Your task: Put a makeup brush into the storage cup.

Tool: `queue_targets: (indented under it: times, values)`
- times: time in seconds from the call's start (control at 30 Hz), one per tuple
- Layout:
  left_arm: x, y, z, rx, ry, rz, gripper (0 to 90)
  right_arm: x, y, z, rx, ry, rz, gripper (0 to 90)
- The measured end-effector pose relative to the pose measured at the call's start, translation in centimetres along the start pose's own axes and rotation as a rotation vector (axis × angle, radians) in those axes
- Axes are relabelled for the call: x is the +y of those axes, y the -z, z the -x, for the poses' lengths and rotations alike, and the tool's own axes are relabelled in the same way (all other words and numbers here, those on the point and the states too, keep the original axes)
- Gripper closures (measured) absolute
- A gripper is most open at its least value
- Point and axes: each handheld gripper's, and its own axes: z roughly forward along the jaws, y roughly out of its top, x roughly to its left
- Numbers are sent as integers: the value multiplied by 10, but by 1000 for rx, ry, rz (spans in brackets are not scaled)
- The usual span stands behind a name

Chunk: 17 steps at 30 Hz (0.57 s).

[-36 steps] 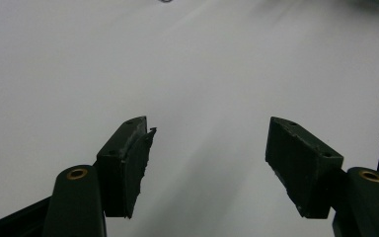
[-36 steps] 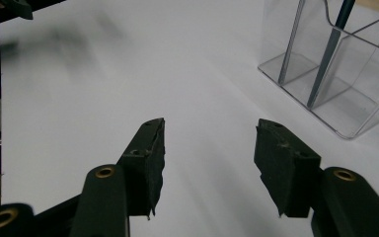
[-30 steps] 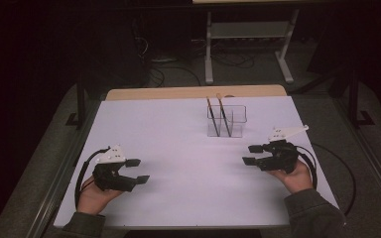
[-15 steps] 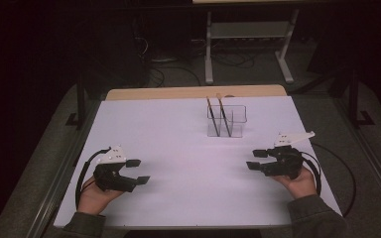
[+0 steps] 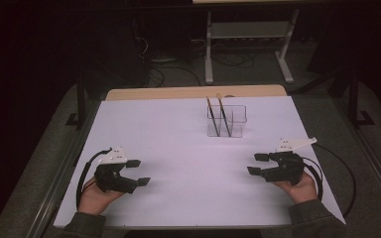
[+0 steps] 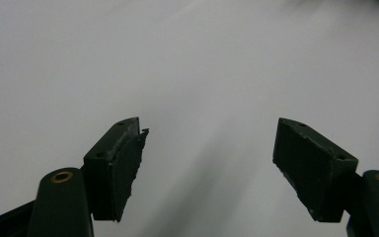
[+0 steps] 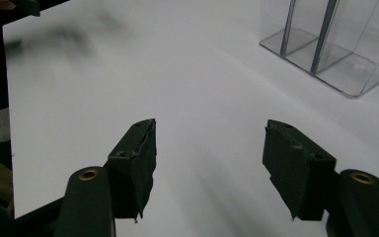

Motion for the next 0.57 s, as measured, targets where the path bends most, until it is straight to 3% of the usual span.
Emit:
queue_targets:
  times: [0.23,0.57]
  values:
    - [0,-2,1,4,-8,-12,253,-5,2,1,8,-14,22,357]
    - [0,-3,0,2,-16,-11,244,-7,0,-4,-6,3,16,335]
